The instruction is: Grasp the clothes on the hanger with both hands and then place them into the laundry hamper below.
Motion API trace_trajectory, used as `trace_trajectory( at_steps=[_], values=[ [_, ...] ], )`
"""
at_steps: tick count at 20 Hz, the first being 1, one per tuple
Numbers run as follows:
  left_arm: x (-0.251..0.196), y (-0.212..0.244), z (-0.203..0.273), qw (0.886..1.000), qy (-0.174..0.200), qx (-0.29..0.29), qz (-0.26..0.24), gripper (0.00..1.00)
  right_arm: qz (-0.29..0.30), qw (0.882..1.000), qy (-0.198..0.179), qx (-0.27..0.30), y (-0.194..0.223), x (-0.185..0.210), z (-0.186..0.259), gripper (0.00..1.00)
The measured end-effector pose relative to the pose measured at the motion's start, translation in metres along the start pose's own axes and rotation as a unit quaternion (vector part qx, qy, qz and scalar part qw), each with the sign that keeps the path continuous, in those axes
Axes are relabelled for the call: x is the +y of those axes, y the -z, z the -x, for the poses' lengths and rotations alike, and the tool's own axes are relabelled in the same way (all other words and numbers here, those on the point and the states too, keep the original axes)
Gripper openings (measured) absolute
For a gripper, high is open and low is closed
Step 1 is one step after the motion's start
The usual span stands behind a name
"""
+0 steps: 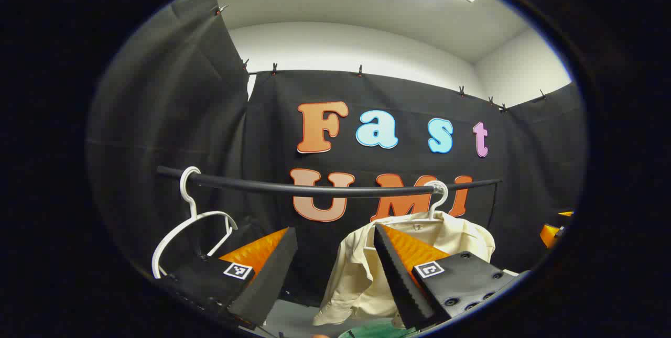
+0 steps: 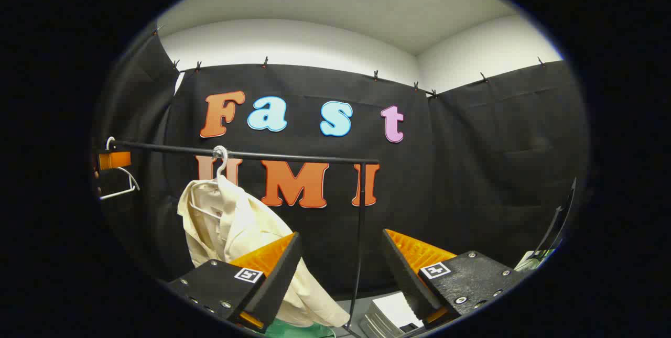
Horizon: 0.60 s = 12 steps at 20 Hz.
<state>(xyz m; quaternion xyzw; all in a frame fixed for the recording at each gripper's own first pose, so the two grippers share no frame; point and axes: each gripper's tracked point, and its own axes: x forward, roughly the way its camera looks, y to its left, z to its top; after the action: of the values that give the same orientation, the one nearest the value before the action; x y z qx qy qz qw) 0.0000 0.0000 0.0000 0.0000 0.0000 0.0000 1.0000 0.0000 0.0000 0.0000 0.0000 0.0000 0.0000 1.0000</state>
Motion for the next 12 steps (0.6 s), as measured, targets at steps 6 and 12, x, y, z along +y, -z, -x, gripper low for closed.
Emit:
trace_trajectory(
  at_steps=[6,12],
  values=[
    [0.015,-0.006,0.005,1.0,-0.019,-0.002,-0.001,0.96,-0.019,1.0,-0.007,-0.012,-0.02,0.004,-0.002,0.93],
    [0.003,0.021,0.0,1.0,-0.017,0.014,-0.02,0.93,-0.012,1.0,0.006,0.008,0.005,-0.014,-0.003,0.94]
  ],
)
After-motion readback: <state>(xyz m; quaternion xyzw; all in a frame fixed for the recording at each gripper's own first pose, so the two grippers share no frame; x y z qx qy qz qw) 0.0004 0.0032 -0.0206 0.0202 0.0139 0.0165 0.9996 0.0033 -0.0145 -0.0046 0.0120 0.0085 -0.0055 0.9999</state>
